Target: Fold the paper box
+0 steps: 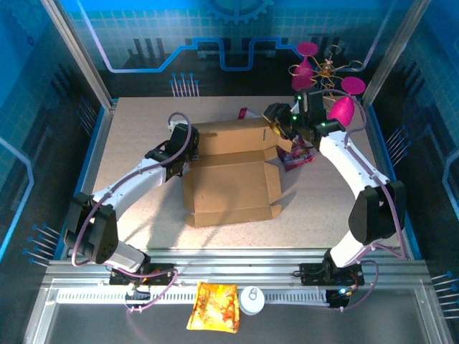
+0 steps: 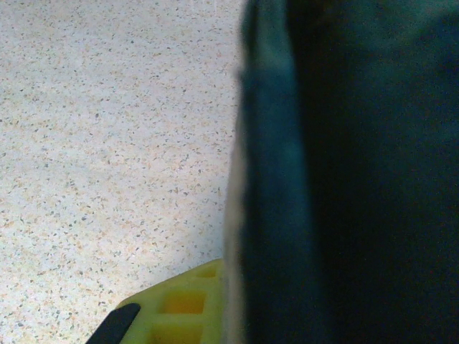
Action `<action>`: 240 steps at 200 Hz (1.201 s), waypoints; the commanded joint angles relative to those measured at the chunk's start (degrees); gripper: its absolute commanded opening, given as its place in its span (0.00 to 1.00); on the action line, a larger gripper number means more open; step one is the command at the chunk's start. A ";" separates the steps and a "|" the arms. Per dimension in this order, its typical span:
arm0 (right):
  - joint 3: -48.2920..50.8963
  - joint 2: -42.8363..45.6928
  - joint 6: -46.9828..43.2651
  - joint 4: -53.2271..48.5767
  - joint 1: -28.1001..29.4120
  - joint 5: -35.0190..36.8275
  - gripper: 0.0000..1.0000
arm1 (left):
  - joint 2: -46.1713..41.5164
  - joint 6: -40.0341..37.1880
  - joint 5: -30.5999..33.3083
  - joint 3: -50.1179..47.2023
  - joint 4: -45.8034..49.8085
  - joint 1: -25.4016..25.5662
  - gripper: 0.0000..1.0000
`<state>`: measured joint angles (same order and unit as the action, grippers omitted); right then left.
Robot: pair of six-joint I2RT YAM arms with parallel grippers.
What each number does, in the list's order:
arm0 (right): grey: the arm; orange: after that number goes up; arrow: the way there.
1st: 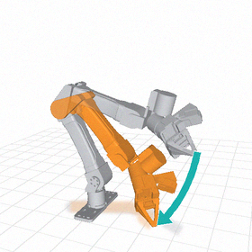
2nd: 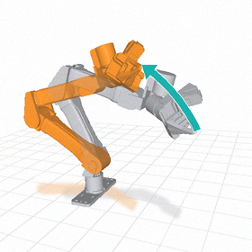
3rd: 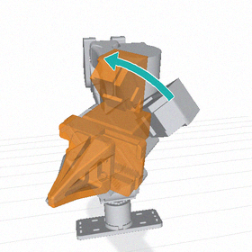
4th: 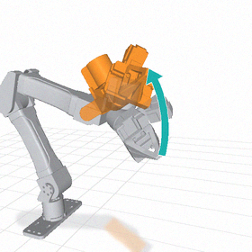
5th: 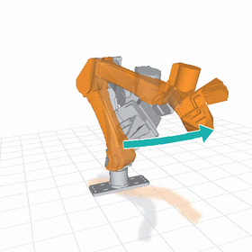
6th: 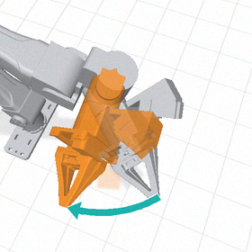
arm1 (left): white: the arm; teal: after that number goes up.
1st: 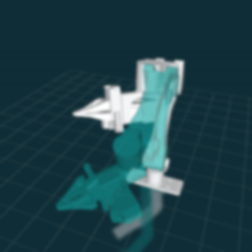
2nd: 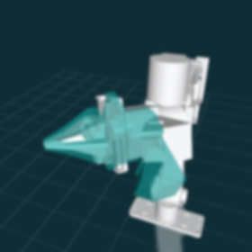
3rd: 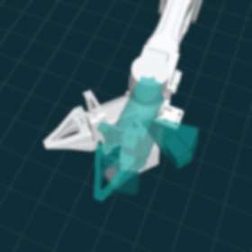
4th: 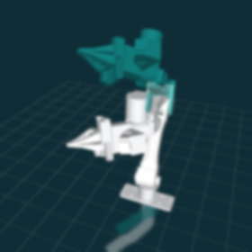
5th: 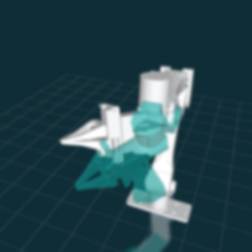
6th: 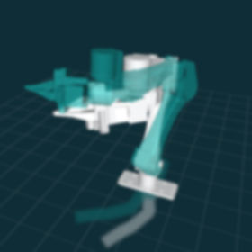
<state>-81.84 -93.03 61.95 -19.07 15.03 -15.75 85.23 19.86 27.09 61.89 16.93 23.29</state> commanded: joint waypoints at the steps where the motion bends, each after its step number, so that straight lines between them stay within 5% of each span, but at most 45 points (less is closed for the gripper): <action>1: 0.75 0.88 1.93 2.51 1.38 -1.91 0.52 | 0.27 -0.58 -1.68 3.13 0.12 -0.26 0.00; 32: 2.92 1.53 5.80 7.02 1.41 -2.02 0.24 | 0.89 -0.12 -2.26 3.66 0.08 -0.27 0.00; 68: 3.03 2.01 8.89 9.75 1.08 -1.99 0.12 | 1.27 1.47 -3.38 4.45 0.93 -0.69 0.00; 108: 4.19 8.06 3.81 7.91 -1.14 3.36 0.50 | 1.30 5.01 -7.84 8.46 5.90 -3.22 0.00; 160: 13.18 17.52 -6.38 5.05 -3.29 6.90 0.48 | 2.61 6.48 -9.59 15.68 16.10 -3.95 0.00; 240: 10.45 8.42 -18.89 0.10 -2.16 8.58 0.55 | 4.92 6.76 -9.60 20.39 20.93 -4.04 0.00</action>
<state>-69.10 -83.99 47.48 -16.40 12.03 -8.40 88.90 25.43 18.94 78.91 35.00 19.59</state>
